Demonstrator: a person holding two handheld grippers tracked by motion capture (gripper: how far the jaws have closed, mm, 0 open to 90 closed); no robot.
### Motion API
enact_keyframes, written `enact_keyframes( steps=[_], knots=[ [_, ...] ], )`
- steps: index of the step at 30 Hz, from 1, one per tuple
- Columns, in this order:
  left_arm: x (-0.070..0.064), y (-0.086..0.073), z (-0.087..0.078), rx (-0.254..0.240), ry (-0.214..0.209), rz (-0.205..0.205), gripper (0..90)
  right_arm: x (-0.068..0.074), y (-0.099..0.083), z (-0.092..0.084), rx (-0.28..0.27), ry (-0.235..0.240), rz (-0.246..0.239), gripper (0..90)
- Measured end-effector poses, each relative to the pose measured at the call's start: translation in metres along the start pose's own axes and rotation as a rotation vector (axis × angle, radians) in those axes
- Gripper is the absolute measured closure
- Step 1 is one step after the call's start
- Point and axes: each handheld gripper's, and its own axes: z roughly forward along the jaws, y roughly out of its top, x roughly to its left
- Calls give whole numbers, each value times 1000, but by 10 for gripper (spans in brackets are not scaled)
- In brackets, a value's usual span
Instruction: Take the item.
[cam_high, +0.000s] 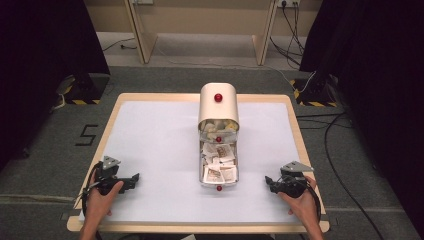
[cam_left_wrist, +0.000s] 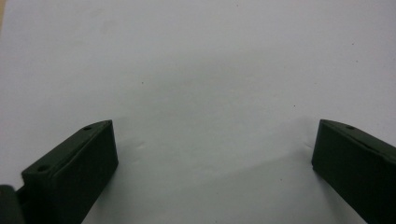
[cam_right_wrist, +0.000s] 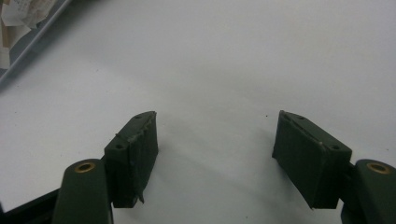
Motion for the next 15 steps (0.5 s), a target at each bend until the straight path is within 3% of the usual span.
enact_keyframes(
  steps=[15],
  knots=[
    [0,0,0,0,0,0,0,1,1,0,4,-7,7,303]
  ],
)
